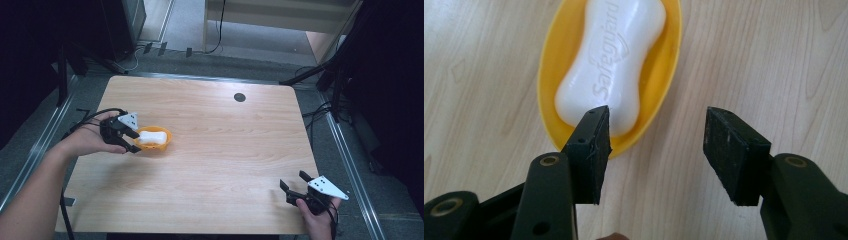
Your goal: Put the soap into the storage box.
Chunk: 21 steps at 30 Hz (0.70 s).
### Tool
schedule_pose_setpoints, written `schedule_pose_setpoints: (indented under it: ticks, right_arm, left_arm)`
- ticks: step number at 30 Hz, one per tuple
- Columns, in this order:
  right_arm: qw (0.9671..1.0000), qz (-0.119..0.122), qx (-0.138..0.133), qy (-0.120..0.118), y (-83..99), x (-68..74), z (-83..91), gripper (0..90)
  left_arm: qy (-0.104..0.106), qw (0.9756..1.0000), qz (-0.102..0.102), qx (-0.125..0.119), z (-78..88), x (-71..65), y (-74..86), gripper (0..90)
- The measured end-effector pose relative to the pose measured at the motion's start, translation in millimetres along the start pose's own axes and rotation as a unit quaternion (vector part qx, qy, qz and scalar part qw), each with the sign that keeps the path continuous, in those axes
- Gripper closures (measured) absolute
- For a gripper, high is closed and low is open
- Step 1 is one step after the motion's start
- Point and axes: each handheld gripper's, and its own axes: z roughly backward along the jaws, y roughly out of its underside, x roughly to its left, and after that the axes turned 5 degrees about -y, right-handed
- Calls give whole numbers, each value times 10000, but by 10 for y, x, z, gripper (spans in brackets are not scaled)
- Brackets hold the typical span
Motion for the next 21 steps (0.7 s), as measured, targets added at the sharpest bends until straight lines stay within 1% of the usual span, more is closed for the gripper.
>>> schedule_pose_setpoints:
  ticks: [1, 6, 9, 11, 15, 16, 18, 19, 21]
  right_arm:
    - [10000, 31, -2, -1, 0, 0, -1, 177]
    - [10000, 27, -1, 2, 0, 0, -3, 177]
    - [10000, 28, 2, 3, 0, 0, -3, 177]
    - [10000, 29, 7, 6, 0, 1, -3, 177]
    - [10000, 28, 6, 7, 0, 1, -2, 177]
    - [10000, 32, 7, 11, 0, 2, -3, 177]
    - [10000, 32, 9, 10, 0, 2, -2, 176]
    - [10000, 34, 7, 11, 0, 2, -3, 177]
    - [10000, 33, 7, 12, 0, 3, -3, 177]
  left_arm:
    - [3, 10000, 15, -17, 2, -18, 19, 449]
    - [35, 10000, 44, -81, 19, -111, 102, 438]
    - [20, 9999, 107, -121, 12, -172, 154, 404]
    - [-53, 9997, 196, -112, 1, -211, 193, 346]
    - [-261, 9987, 409, -181, -27, -308, 281, 190]
    - [-291, 9984, 433, -222, -25, -330, 306, 169]
    - [-372, 9976, 468, -342, -9, -376, 358, 162]
    - [-424, 9968, 534, -413, -5, -400, 385, 134]
    - [-489, 9956, 610, -507, 6, -443, 442, 131]
